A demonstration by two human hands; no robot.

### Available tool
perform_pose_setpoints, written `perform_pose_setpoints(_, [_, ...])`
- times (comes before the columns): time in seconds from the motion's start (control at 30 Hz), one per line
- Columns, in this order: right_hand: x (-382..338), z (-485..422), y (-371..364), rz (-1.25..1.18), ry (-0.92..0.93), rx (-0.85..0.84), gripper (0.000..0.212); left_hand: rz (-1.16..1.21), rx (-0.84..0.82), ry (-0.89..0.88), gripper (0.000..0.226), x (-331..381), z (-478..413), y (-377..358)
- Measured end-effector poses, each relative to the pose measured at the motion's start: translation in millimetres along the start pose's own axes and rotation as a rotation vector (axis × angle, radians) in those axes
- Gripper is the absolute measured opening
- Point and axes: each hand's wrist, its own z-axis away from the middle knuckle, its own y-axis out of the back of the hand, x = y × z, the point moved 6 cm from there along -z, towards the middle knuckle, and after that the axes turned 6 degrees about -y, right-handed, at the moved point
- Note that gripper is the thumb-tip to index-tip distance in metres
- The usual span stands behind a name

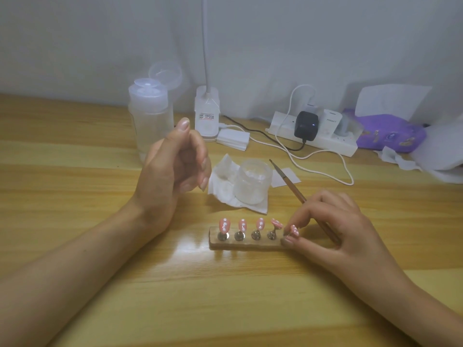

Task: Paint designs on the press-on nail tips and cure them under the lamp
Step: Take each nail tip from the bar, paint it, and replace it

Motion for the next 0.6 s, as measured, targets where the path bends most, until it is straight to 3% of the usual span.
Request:
perform_pose_setpoints(0.23, [-4.1,3.2,2.1,0.083,0.101,0.072,0.012,-0.005,-0.01,0.003,0.052,0.8,0.5,-0.5])
perform_pose_setpoints(0.4, [-10.6,-2.1,16.9,0.01,0.173,0.164,0.018,-0.077,-0.008,-0.018,0.042,-0.7,0.9,0.9])
perform_pose_setpoints(0.5, [-17.5,-11.0,23.6,-0.053,0.206,0.172,0.017,-0.141,-0.108,-0.113,0.01,5.1,2.4,-7.5])
perform_pose_setpoints(0.6, [-27.8,-22.2,25.9,-0.09,0.26,0.128,0.018,-0.178,-0.216,-0.103,0.016,3.1,5.0,-13.6])
